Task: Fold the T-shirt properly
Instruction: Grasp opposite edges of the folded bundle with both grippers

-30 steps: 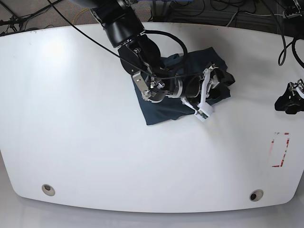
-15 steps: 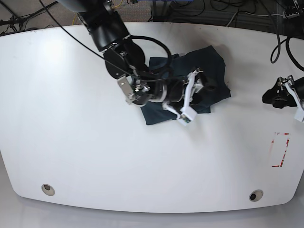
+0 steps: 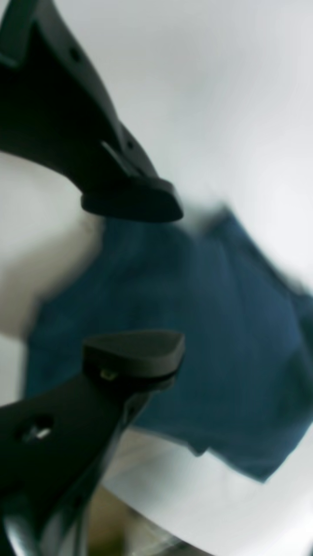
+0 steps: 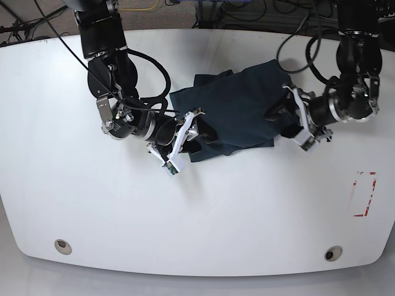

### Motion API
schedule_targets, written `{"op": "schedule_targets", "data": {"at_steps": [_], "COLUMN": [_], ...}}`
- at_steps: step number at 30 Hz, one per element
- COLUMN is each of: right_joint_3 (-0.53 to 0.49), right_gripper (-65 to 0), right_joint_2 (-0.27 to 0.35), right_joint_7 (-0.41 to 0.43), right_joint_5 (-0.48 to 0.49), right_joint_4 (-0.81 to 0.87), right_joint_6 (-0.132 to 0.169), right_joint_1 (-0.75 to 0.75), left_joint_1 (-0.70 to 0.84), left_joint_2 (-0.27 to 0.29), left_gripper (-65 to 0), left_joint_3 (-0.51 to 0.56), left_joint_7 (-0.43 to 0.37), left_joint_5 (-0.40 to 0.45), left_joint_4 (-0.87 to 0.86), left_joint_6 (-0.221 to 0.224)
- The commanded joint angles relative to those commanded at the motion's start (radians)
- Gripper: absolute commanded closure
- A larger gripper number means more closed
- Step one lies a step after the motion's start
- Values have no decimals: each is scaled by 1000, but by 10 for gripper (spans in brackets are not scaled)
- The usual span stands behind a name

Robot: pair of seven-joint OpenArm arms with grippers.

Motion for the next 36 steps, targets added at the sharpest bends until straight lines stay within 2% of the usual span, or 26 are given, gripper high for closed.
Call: {"op": "schedule_targets", "data": {"at_steps": [2, 3, 6, 11, 15, 17, 19, 23, 28, 30, 36], "right_joint_3": [0, 0, 0, -6, -6, -8, -8, -3, -3, 0, 9], "right_gripper": [-185, -159, -128, -127, -127, -125, -125, -124, -124, -124, -122], "right_joint_2": [0, 0, -3, -28, -41, -41, -55, -61, -68, -68, -60], "right_joint_7": [5, 6, 11, 64, 86, 120, 169, 203, 324, 347, 402], "right_joint_5": [-5, -11, -40, -135, -169, -196, -229, -293, -399, -419, -433], "right_joint_4": [-17, -18, -23, -97, -124, -166, -216, -269, -361, -371, -368], "right_joint_6": [0, 0, 2, 3, 8, 25, 60, 110, 166, 186, 192], "right_joint_1": [18, 26, 32, 83, 86, 91, 106, 89, 51, 23, -68], "left_joint_1": [0, 8, 57, 95, 173, 186, 190, 229, 209, 196, 129], "left_joint_2": [43, 74, 123, 206, 209, 209, 210, 206, 158, 146, 115], "left_gripper": [-235, -176, -97, -78, -76, -76, -76, -76, -81, -81, -81], "left_joint_3": [25, 41, 46, 46, 46, 51, 54, 52, 52, 54, 54], "left_joint_7": [0, 0, 0, -29, -77, -95, -97, -97, -98, -98, -98], "left_joint_5": [77, 146, 264, 405, 433, 436, 437, 437, 437, 437, 437], "left_joint_4": [18, 35, 52, 58, 80, 81, 81, 81, 71, 68, 3], "left_joint_6": [14, 21, 25, 20, 20, 20, 20, 20, 20, 20, 20]}}
